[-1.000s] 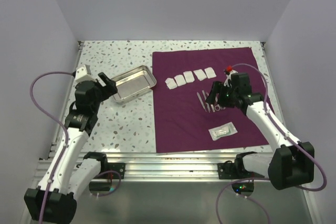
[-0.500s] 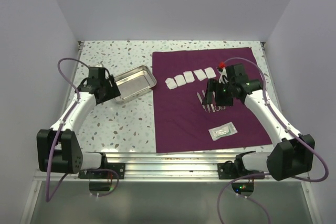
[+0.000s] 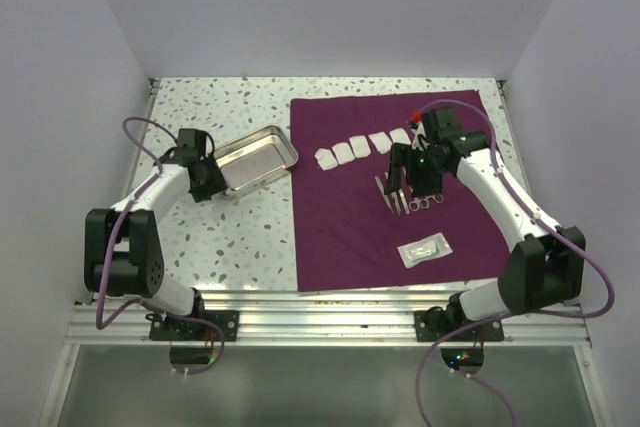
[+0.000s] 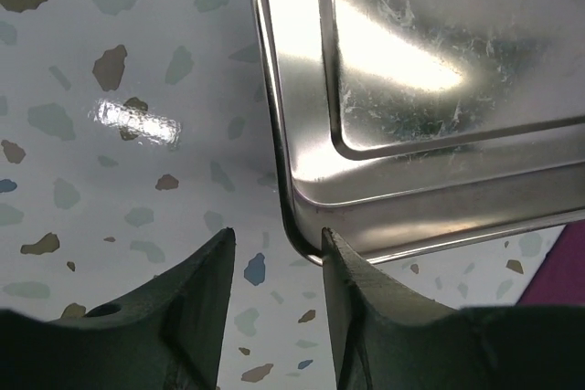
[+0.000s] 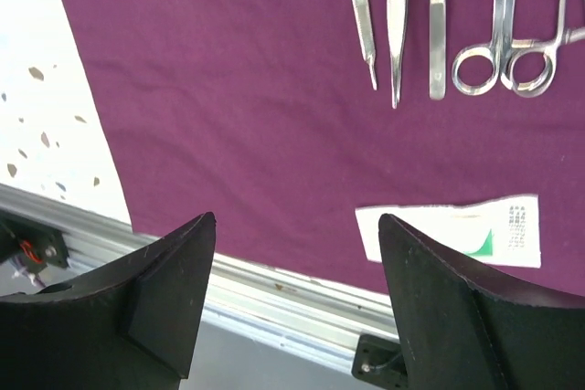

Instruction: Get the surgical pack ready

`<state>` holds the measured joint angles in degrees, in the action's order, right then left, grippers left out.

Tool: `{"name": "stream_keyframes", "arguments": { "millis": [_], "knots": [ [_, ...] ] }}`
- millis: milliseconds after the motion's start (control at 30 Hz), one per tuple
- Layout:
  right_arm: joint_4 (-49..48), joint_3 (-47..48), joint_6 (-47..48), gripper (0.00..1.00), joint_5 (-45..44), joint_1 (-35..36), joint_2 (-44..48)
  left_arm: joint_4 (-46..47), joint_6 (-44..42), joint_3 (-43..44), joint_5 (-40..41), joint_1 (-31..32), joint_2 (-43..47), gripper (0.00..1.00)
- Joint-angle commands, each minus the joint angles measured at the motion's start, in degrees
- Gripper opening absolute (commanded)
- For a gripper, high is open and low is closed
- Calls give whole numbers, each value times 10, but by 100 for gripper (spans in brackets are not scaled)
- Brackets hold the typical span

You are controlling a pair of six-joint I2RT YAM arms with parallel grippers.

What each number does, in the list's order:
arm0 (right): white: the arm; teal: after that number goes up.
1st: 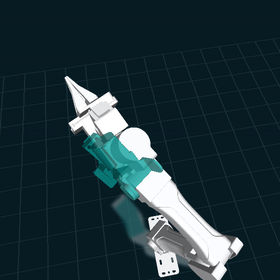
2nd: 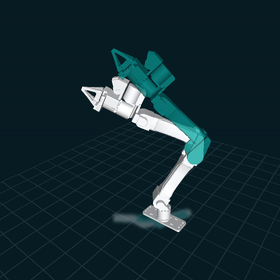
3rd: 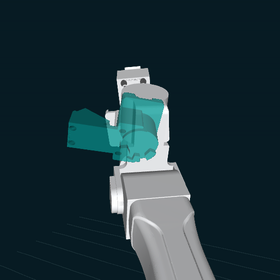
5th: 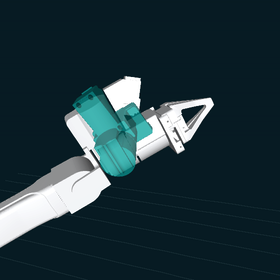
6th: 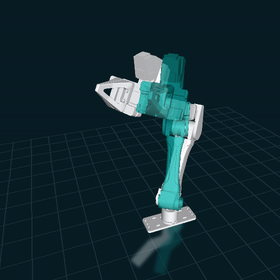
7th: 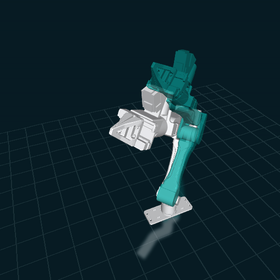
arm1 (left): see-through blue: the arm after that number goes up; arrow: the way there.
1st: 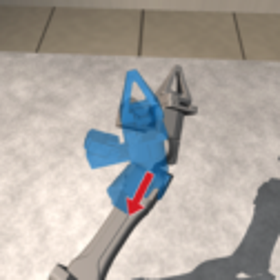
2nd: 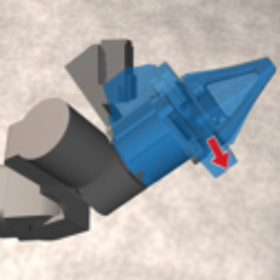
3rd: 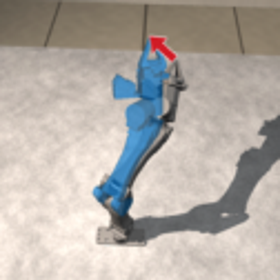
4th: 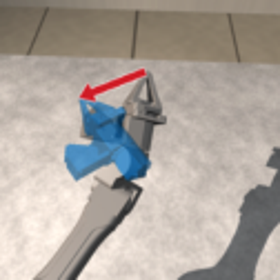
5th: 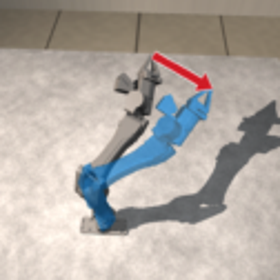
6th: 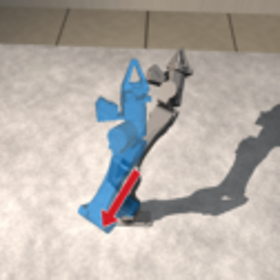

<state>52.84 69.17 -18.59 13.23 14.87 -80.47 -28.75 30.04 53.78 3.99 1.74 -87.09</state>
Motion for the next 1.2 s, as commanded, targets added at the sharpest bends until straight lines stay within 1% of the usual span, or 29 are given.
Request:
{"name": "stream_keyframes", "arguments": {
  "millis": [0,67,233,367,467,600,733,767,833,900,933,967,1000,1067,1100,1167],
  "knots": [
    [-11,68,-5,76,-15,12,-38,10,18,-4,11,-13,2,46],
    [-23,83,-9,77,-19,23,-63,4,19,-10,14,-13,2,42],
    [-59,115,-22,74,-3,27,-114,-15,21,-13,31,-15,25,41],
    [-57,156,-23,71,-5,27,-165,-35,27,-13,40,-15,31,39],
    [-61,185,-23,70,-18,27,-191,-38,31,-21,45,-14,43,38],
    [-62,222,-22,70,-22,26,-220,-50,33,-21,57,-15,56,39],
    [-60,248,-25,70,-19,27,-246,-60,35,-14,63,-15,68,42],
    [-54,253,-26,70,-16,27,-248,-64,35,-11,66,-15,68,45],
    [-47,258,-27,69,-16,26,-253,-69,35,-8,66,-15,67,47],
    [-28,258,-29,68,-23,27,-249,-75,35,-7,65,-15,71,52],
    [-23,255,-29,68,-26,26,-245,-80,35,-3,66,-15,82,57],
    [-9,250,-29,67,-39,26,-228,-87,35,-3,70,-15,89,69],
    [-1,235,-31,68,-50,26,-218,-90,34,1,73,-15,98,75],
    [21,213,-35,68,-65,22,-191,-105,27,9,79,-15,121,83],
    [25,184,-37,68,-76,20,-161,-111,26,13,79,-15,129,86],
    [33,152,-41,68,-87,11,-132,-119,23,24,74,-15,147,90]
  ]
}}
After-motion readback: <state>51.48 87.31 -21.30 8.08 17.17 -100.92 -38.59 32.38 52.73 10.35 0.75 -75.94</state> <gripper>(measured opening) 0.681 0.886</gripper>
